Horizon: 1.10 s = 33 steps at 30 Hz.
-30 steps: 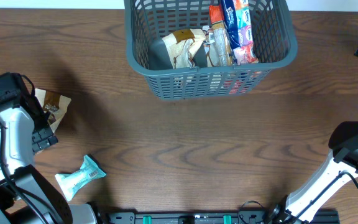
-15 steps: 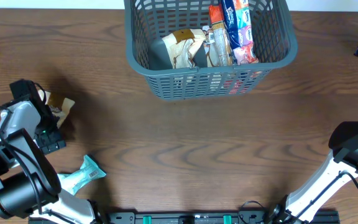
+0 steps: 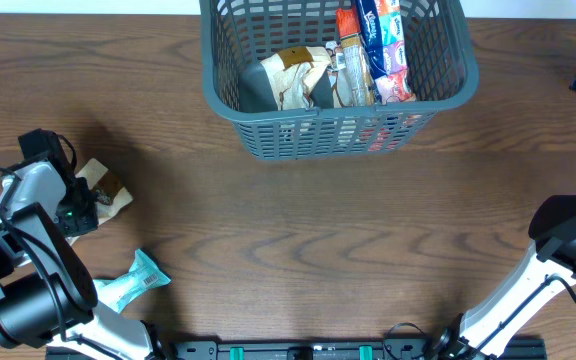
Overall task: Pack container
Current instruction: 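Grasp the dried-mushroom bag with the left gripper, then carry the mushroom bag over the basket and lower it in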
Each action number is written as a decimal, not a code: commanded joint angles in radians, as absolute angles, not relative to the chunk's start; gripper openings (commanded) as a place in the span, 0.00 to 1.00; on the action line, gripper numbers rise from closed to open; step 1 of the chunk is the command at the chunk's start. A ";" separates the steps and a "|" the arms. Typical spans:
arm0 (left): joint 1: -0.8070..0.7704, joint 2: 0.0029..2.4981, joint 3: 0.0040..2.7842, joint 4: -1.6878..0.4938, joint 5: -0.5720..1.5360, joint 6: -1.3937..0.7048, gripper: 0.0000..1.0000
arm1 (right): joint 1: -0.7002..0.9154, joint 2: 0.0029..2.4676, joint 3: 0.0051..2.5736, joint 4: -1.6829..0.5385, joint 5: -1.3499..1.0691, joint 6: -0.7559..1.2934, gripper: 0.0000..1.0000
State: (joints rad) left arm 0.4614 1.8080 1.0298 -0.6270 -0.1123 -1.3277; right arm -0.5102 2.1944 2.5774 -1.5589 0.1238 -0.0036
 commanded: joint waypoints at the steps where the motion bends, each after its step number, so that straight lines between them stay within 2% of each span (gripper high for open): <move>1: 0.449 1.831 1.022 -0.631 -0.080 -1.191 0.05 | -0.524 2.186 2.575 -1.560 0.123 0.010 0.99; 7: 0.375 1.808 1.062 -0.552 0.133 -0.828 0.06 | -0.524 2.186 2.575 -1.560 0.123 0.010 0.99; 13: 0.235 1.747 1.282 -0.691 0.314 -0.585 0.06 | -0.524 2.186 2.575 -1.560 0.123 0.010 0.99; 18: 0.109 1.692 1.596 -0.857 0.248 -0.506 0.06 | -0.524 2.186 2.575 -1.560 0.123 0.010 0.99; 22: 0.074 1.674 1.849 -0.928 0.189 -0.501 0.06 | -0.524 2.186 2.575 -1.560 0.123 0.010 0.99; 28: 0.028 1.678 2.130 -0.922 0.189 -0.445 0.05 | -0.524 2.186 2.575 -1.560 0.123 0.010 0.99; 33: -0.060 1.679 2.234 -0.871 0.060 -0.437 0.05 | -0.524 2.186 2.575 -1.560 0.123 0.010 0.99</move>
State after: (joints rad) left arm -0.0139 1.6733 2.1914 -0.8917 0.1539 -0.4702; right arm -0.5102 2.1944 2.5774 -1.5589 0.1238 -0.0036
